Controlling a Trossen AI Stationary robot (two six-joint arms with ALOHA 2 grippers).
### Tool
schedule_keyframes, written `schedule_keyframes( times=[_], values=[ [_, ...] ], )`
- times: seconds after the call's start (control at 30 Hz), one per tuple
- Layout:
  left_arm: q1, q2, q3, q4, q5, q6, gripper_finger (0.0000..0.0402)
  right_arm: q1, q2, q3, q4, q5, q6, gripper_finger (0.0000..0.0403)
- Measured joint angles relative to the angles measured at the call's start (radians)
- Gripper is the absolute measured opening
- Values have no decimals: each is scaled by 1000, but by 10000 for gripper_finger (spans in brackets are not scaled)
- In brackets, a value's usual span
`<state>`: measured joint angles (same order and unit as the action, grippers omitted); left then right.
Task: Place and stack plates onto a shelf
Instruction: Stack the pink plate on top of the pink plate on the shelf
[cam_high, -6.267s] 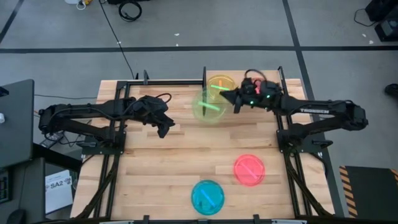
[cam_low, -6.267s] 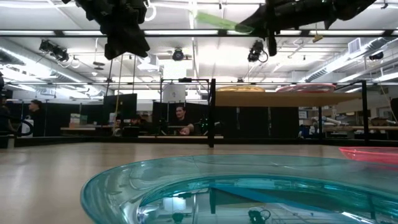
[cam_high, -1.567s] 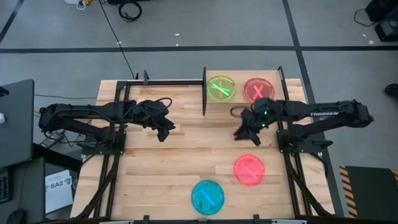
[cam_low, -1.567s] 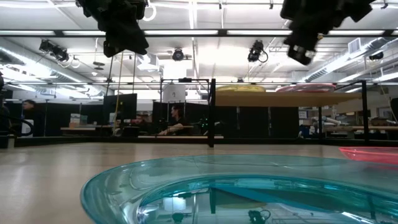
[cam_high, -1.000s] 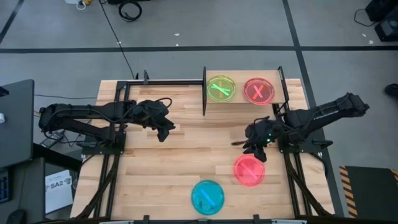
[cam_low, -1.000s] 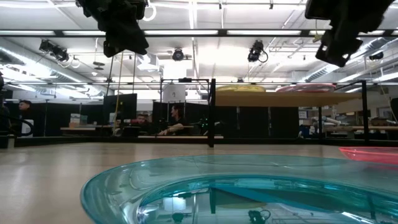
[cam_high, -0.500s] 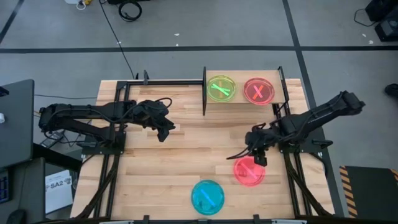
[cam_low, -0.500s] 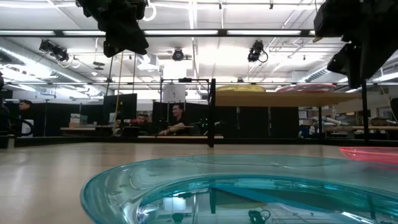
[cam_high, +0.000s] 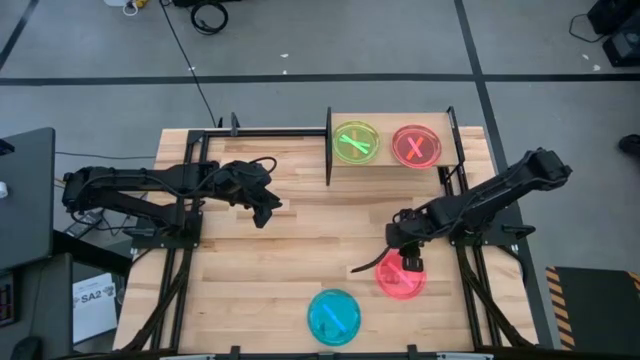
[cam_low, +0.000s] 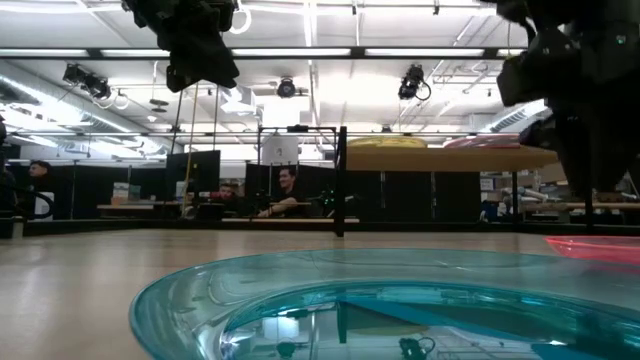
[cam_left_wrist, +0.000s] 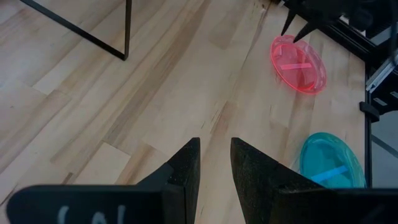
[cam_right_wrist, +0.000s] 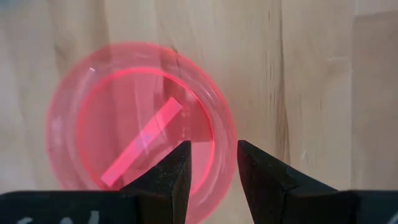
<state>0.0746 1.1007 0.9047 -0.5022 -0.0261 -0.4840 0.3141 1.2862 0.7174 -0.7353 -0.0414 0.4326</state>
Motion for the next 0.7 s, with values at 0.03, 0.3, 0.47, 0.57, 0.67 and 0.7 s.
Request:
schedule_keyframes(
  times=[0.03, 0.3, 0.47, 0.57, 0.67, 0.7],
  values=[
    [0, 0, 0, 0, 0, 0, 96, 0, 16, 0, 0, 0, -9, 136],
    [0, 0, 0, 0, 0, 0, 96, 0, 134, 0, 0, 0, -17, 136],
    [0, 0, 0, 0, 0, 0, 96, 0, 201, 0, 0, 0, -17, 136],
    [0, 0, 0, 0, 0, 0, 96, 0, 233, 0, 0, 0, -18, 136],
    [0, 0, 0, 0, 0, 0, 96, -1, 249, 5, 0, 0, -18, 136],
    [0, 0, 0, 0, 0, 0, 96, -1, 253, 4, 1, 0, -18, 136]
  ],
)
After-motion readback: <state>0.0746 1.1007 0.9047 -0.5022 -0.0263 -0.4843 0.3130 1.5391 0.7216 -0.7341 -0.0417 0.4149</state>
